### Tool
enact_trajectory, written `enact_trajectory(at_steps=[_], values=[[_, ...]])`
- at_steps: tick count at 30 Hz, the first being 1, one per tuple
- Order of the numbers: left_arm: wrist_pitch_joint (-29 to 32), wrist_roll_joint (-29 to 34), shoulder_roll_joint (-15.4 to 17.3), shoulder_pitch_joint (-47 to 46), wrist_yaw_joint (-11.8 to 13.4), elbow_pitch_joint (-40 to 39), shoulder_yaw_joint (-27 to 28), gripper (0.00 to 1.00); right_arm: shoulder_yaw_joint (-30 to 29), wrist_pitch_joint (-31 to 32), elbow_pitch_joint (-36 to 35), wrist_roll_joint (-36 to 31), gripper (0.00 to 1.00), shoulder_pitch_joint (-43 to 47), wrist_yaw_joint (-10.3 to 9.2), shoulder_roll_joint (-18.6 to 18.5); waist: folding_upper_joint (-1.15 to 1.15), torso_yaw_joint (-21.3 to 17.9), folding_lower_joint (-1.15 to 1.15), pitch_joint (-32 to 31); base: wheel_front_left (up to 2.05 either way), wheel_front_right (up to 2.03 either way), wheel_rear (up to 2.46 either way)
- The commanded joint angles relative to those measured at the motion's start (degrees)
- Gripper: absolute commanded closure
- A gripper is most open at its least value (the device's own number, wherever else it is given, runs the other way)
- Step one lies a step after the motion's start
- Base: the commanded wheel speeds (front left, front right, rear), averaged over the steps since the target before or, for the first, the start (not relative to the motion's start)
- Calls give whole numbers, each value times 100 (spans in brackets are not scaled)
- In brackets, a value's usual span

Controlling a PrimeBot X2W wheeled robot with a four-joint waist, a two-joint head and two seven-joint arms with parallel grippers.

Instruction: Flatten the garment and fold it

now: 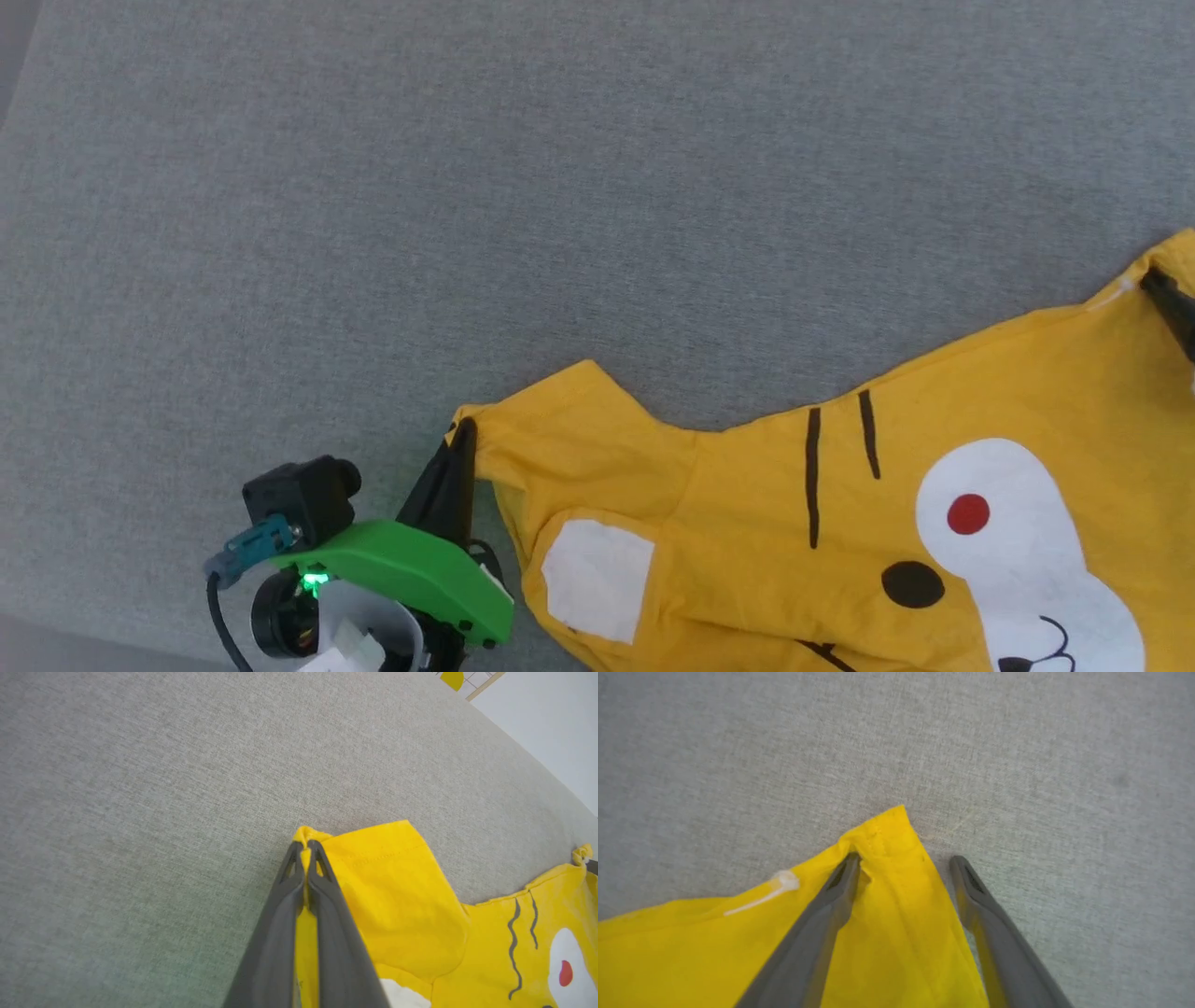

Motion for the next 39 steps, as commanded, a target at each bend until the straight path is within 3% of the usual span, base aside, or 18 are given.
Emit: enact_trajectory(at_steps=[1, 2, 3, 7, 12, 22, 33, 39], values=[[-34, 42, -18, -118, -20, 11, 5, 100, 91, 143, 124, 49, 28, 6, -8, 0, 0, 112, 0, 111, 0, 0, 0], [-40, 41, -19, -121, -17, 15, 10, 100, 127, 201, 151, 71, 73, 20, -8, -28, 0, 109, 0, 110, 0, 0, 0], [-45, 39, -19, -121, -15, 19, 14, 100, 142, 223, 167, 77, 100, 25, -8, -47, 0, 101, 0, 103, 0, 0, 0], [-61, 26, -4, -117, -4, 52, 53, 100, 54, 128, 219, 80, 100, -14, -8, -5, 0, 6, 0, -13, 0, 0, 0], [-13, 71, 137, -318, -79, 145, 116, 100, -191, -455, 250, 30, 100, -155, -8, 250, 0, -207, 0, -397, 0, 0, 0], [392, 395, 778, -1707, -295, 650, 445, 100, -658, -1417, 9, -404, 100, -546, -8, 728, 0, -672, 0, -1578, 0, 0, 0], [952, 652, 1327, -3659, -666, 1310, 646, 100, -344, -1525, 72, -689, 100, -1644, -8, 968, 0, -1108, 0, -2433, 0, 0, 0], [1049, 806, 1367, -4754, -775, 1921, 699, 100, -87, -1576, 328, -820, 100, -2267, -8, 1031, 0, -1259, 0, -2723, 0, 0, 0]])
